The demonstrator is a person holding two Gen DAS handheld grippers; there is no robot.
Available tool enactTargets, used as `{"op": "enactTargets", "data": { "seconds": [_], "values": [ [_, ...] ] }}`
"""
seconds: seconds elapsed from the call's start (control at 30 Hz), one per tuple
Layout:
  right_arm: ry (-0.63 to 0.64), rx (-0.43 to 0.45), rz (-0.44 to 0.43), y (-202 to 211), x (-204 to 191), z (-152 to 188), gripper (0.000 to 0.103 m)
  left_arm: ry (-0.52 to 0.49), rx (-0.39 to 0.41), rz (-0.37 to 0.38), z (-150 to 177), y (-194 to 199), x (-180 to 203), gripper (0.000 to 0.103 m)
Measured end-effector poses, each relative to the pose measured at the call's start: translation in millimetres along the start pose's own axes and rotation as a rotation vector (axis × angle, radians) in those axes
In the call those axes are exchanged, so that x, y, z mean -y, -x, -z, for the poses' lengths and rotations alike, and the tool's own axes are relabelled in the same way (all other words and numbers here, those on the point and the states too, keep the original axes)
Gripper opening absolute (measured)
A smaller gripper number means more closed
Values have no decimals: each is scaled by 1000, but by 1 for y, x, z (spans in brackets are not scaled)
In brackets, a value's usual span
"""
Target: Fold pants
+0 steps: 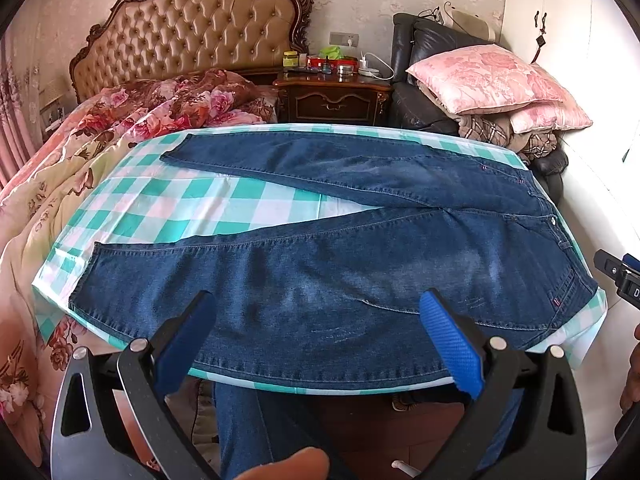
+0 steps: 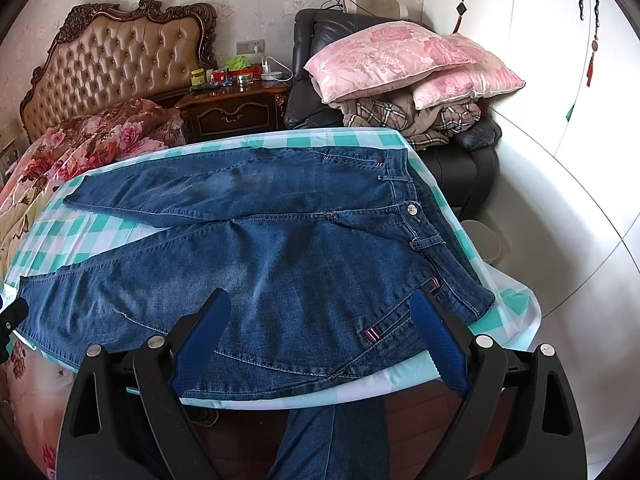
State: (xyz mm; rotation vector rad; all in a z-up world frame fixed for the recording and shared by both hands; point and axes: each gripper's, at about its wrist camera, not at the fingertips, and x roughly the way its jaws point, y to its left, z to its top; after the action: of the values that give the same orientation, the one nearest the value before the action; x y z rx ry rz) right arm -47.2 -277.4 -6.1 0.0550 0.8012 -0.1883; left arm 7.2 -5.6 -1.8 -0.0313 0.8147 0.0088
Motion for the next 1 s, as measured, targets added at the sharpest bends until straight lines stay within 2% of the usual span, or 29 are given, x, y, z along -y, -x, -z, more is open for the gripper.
{"op": "enactTargets", "data": {
  "seconds": [1.0],
  "values": [
    [1,2,0,0,-1,-1,88,3,1,3,-3,-2,-1,101]
  ]
}}
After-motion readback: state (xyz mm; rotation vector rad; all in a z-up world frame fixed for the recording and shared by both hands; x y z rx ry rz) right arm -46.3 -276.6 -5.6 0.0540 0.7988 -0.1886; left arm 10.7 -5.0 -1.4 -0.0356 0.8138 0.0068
